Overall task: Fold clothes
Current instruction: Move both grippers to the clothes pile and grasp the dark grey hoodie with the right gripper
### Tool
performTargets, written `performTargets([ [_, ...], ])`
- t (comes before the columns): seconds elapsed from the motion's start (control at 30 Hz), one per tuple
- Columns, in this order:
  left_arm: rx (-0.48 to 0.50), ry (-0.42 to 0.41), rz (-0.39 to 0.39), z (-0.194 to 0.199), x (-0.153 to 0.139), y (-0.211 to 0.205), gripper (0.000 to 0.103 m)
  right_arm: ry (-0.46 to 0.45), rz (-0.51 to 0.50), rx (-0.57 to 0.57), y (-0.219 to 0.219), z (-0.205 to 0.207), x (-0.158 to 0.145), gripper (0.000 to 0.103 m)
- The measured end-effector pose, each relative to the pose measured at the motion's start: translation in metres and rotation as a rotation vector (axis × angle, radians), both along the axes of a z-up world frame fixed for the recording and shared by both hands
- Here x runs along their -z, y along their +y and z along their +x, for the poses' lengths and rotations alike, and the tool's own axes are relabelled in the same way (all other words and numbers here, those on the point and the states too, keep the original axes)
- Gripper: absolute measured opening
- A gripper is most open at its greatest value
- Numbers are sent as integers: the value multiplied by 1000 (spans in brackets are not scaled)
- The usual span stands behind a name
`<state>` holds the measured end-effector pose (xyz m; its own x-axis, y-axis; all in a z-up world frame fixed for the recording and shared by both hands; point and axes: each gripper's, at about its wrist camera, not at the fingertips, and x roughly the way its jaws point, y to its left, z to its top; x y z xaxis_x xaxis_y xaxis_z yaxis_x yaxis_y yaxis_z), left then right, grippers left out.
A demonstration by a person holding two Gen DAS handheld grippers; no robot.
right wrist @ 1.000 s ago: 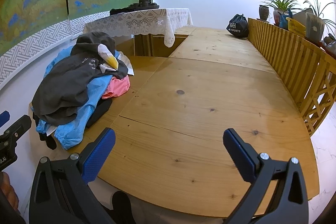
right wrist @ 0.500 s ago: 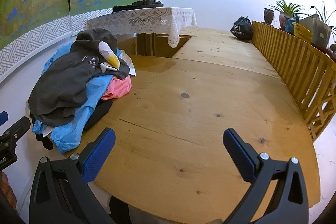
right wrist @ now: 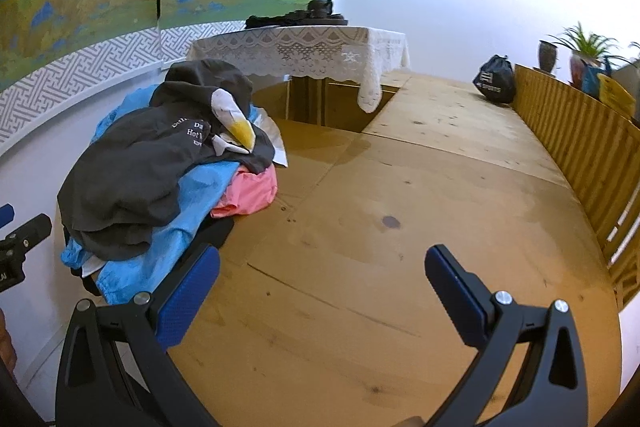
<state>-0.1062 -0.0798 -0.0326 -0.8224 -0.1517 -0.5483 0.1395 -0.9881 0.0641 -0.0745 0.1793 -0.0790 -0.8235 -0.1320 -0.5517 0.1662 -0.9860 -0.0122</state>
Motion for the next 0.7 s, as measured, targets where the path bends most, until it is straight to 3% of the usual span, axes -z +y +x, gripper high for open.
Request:
performTargets([
  [0.3,-67,36,0,-38,-8,-44,102,28,25,-94,-42,-60,-20,103],
  [0.7,-128,45,4,-74,-7,-75,103,28,28,-203,-87,-102,-7,103],
])
